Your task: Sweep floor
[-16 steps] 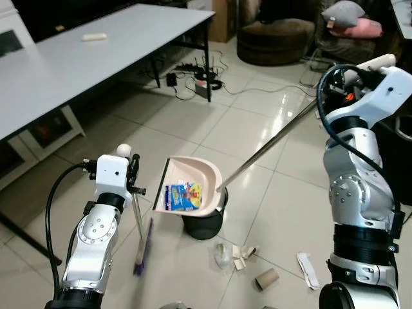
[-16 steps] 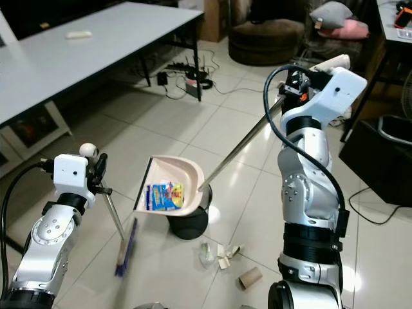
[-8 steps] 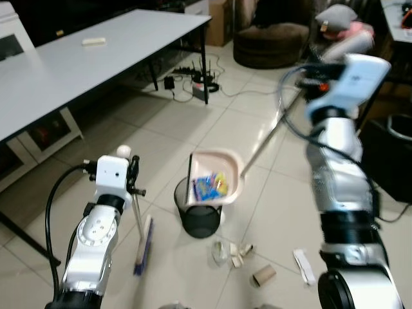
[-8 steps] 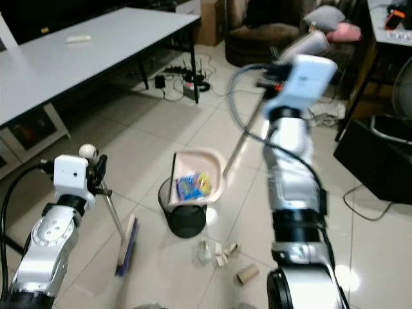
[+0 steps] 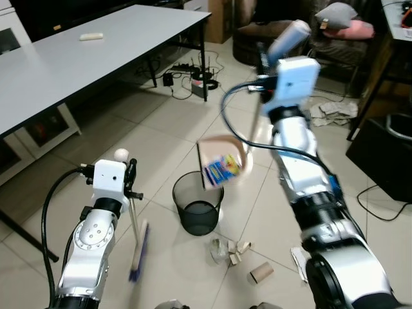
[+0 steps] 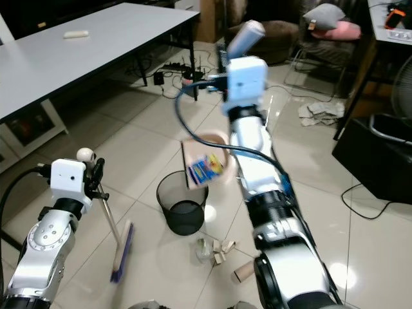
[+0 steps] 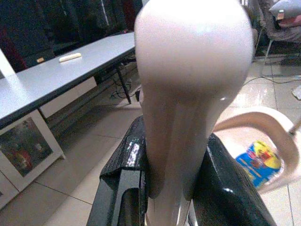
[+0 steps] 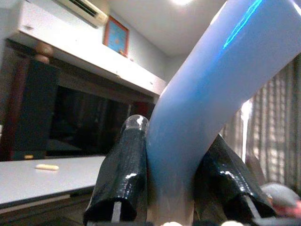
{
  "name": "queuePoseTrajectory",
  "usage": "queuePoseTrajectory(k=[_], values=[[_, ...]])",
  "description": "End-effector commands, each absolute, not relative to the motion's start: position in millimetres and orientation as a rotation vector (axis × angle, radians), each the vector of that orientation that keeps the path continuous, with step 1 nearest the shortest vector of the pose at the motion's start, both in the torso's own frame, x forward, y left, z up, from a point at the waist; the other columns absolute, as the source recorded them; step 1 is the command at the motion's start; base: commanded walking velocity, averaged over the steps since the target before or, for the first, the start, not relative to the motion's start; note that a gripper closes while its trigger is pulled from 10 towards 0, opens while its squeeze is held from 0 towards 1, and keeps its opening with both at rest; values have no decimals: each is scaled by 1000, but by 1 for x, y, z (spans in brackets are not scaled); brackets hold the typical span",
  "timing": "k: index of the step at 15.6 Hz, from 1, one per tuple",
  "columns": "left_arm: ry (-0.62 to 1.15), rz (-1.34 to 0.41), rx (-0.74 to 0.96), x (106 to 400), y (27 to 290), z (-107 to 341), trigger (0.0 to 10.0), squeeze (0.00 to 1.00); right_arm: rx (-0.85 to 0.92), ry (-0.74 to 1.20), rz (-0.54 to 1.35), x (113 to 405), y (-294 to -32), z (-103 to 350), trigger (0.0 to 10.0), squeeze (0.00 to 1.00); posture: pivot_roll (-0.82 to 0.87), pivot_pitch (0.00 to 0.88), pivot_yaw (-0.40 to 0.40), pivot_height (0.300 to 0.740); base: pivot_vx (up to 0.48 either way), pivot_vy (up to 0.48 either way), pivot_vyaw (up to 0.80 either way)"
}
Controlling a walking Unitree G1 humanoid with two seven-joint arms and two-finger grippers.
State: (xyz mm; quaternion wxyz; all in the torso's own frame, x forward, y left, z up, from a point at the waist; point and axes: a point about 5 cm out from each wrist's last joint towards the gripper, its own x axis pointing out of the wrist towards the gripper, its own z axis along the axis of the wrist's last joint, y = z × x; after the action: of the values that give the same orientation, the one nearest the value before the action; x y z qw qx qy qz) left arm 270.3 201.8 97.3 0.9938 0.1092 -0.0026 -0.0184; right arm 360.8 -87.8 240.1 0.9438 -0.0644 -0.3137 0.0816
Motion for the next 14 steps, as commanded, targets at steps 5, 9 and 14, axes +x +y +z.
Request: queuePoseTrajectory(k=[5, 9, 14], values=[[-39, -22, 269, 266, 210, 110, 10000, 0, -270, -799, 350, 353, -35, 251, 10000, 0, 89, 49, 77, 740, 0, 0, 0], [-39, -22, 272, 266, 209, 111, 10000, 0, -275, -787, 439, 346, -16, 238, 10000, 0, 92, 47, 76, 740, 0, 0, 0], [-39, -29, 274, 271, 206, 113, 10000, 0, -391, -774, 529, 342, -2, 223, 10000, 0, 80, 47, 86, 740, 0, 0, 0]])
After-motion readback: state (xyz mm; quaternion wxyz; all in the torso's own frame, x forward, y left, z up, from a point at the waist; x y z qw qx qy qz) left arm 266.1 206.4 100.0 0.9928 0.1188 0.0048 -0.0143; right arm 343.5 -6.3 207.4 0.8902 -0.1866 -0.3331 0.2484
